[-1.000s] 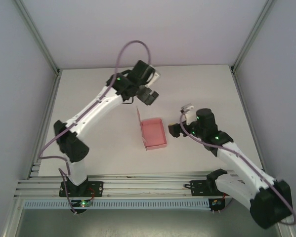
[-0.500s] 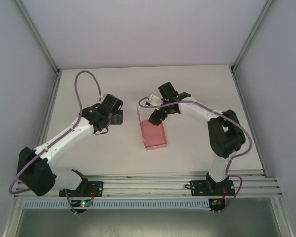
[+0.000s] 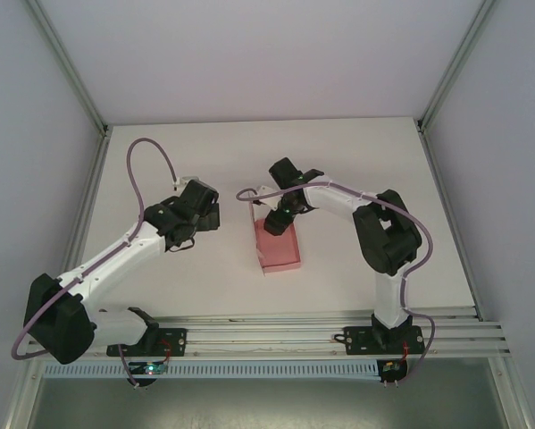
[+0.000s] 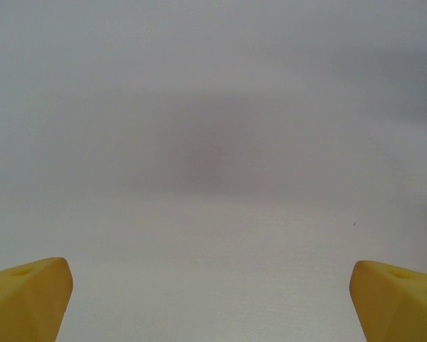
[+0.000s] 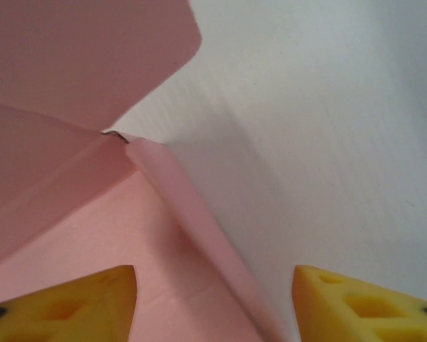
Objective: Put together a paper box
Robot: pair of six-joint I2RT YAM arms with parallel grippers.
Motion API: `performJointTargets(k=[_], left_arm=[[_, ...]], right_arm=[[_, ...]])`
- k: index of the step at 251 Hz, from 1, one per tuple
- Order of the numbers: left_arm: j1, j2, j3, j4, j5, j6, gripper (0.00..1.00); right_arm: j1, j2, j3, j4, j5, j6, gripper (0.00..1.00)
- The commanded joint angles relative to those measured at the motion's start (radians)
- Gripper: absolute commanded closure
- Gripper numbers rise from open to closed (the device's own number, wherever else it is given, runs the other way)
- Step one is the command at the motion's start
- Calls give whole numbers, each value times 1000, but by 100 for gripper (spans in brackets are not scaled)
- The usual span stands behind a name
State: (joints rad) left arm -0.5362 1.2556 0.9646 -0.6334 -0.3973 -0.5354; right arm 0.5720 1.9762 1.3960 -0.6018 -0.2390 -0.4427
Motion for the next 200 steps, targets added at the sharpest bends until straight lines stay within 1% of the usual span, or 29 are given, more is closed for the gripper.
performJointTargets(k=[1,7,22,47,59,83,107,119,127,134,142,154,162,173,189,200], left_arm=[[4,-52,-19,38,-20,-27,0],[3,-60,-23,41,-19,-27,0],[3,-79,-33,47,-21,-29,0],[4,-111,-47,54,-41,-39,0],[3,-123,-48,52,-43,-40,0],[3,-144,-50,54,-46,-37,0],[3,-154,-50,54,-62,-38,0],[2,-152,-49,56,-61,-36,0],[3,-149,-47,60,-53,-34,0],[3,-144,-44,60,-45,-34,0],[0,-137,-43,63,-34,-32,0],[2,-128,-41,68,-15,-31,0],[2,-123,-40,71,-3,-30,0],[2,-116,-41,82,14,-23,0],[2,-111,-30,73,39,-30,0],[0,-108,-24,74,60,-24,0]], right_arm=[[1,3,12,9,28,53,61],[1,-3,6,18,30,65,65],[4,-18,-15,44,37,99,68],[12,-53,-63,92,95,190,77],[14,-70,-94,119,113,253,84],[14,-109,-170,186,181,428,91],[19,-172,-256,247,303,615,92],[23,-212,-305,295,365,714,90],[27,-233,-333,320,386,771,90],[32,-252,-360,344,406,826,88],[41,-272,-390,368,435,893,88],[56,-295,-432,401,447,961,89],[65,-309,-456,416,460,1016,86],[78,-321,-484,441,468,1072,84],[90,-330,-509,459,457,1129,76],[99,-334,-522,463,465,1168,78]])
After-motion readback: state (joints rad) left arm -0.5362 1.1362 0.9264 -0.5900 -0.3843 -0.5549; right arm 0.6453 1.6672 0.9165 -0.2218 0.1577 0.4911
